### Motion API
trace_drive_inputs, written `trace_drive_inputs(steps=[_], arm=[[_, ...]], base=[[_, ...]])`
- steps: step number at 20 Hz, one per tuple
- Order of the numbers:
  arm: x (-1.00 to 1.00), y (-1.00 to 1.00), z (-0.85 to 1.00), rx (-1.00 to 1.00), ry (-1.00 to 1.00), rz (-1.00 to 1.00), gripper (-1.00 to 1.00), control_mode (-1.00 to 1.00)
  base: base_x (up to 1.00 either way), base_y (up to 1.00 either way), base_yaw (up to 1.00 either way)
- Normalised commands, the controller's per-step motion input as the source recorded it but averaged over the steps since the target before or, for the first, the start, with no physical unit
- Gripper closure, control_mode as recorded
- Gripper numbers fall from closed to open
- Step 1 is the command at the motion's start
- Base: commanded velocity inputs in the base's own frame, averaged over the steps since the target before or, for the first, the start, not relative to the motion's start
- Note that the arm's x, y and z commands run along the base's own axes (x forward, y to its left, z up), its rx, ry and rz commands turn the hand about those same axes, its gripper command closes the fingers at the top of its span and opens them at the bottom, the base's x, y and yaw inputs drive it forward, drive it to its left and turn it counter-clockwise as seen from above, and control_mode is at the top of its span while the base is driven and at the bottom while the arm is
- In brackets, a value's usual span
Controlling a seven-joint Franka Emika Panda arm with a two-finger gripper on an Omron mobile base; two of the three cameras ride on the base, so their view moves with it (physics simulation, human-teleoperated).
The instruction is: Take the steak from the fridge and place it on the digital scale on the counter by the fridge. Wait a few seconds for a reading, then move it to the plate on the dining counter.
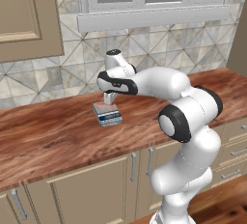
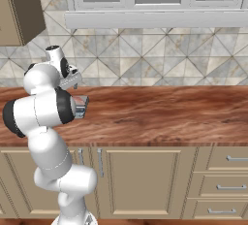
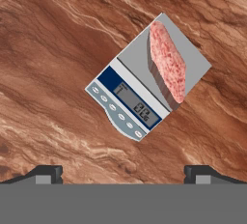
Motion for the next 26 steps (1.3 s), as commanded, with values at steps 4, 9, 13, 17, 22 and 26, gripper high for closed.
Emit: trace_drive_inputs(steps=[4,9,13,17,22,26], arm=[[0.00,0.00,0.00,0.00,0.00,0.00,-1.00,-1.00],[0.00,0.00,0.00,0.00,0.00,0.00,-1.00,-1.00],[0.00,0.00,-0.01,0.00,0.00,0.00,-1.00,-1.00],[0.00,0.00,-0.21,0.00,-0.04,0.00,-1.00,-1.00],[0.08,-0.02,-0.46,-0.03,-0.13,0.00,-1.00,-1.00],[0.35,-0.04,-0.44,0.00,-0.03,0.00,-1.00,-1.00]], base=[[0.00,0.00,0.00],[0.00,0.00,0.00],[0.00,0.00,0.00],[0.00,0.00,0.00],[0.00,0.00,0.00],[0.00,0.00,0.00]])
